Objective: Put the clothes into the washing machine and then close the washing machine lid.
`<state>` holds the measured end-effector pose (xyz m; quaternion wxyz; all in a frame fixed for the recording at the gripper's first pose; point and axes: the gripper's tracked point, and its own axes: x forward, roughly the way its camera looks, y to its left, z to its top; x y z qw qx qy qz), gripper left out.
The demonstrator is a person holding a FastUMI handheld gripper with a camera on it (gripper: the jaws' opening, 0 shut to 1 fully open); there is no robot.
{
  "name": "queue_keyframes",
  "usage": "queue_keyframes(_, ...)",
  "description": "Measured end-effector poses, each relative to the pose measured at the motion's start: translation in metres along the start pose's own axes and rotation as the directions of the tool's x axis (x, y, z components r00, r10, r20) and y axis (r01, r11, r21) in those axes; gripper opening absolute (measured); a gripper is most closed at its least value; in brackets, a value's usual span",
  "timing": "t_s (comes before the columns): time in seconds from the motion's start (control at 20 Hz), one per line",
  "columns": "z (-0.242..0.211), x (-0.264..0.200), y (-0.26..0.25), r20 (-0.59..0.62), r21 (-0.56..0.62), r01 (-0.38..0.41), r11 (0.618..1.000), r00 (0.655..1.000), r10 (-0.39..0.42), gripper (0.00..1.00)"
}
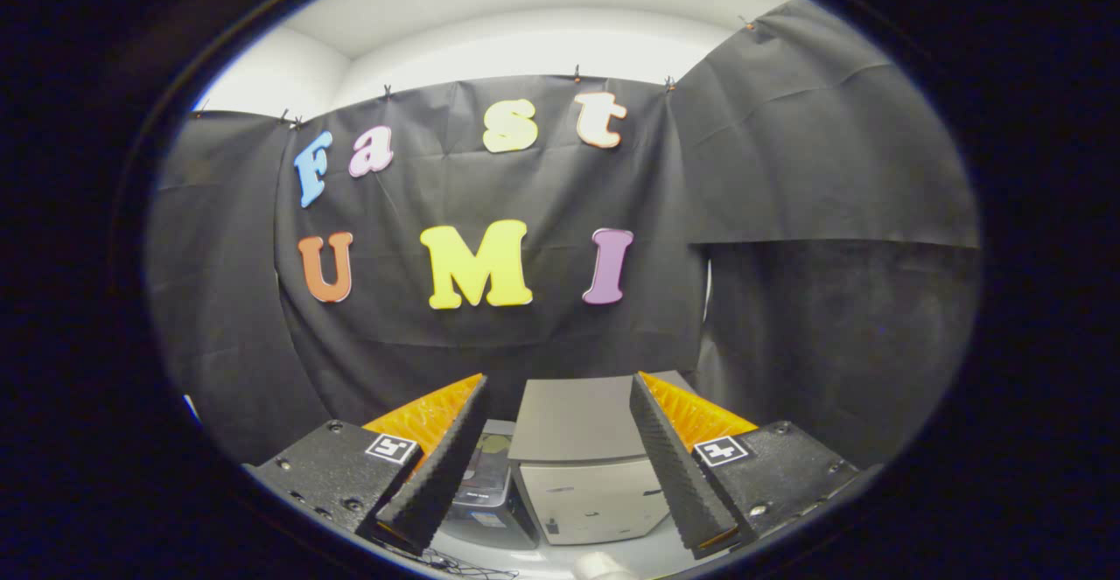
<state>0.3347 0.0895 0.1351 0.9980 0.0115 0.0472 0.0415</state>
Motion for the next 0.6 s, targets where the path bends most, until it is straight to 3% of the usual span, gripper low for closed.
queue_keyframes(0.35,0.006,-0.081,-0.045,0.057,0.038,-0.038,0.999,0.998,0.035,1.00)
queue_keyframes(0.6,-0.005,-0.113,-0.060,0.055,0.060,0.008,0.998,0.998,-0.011,1.00)
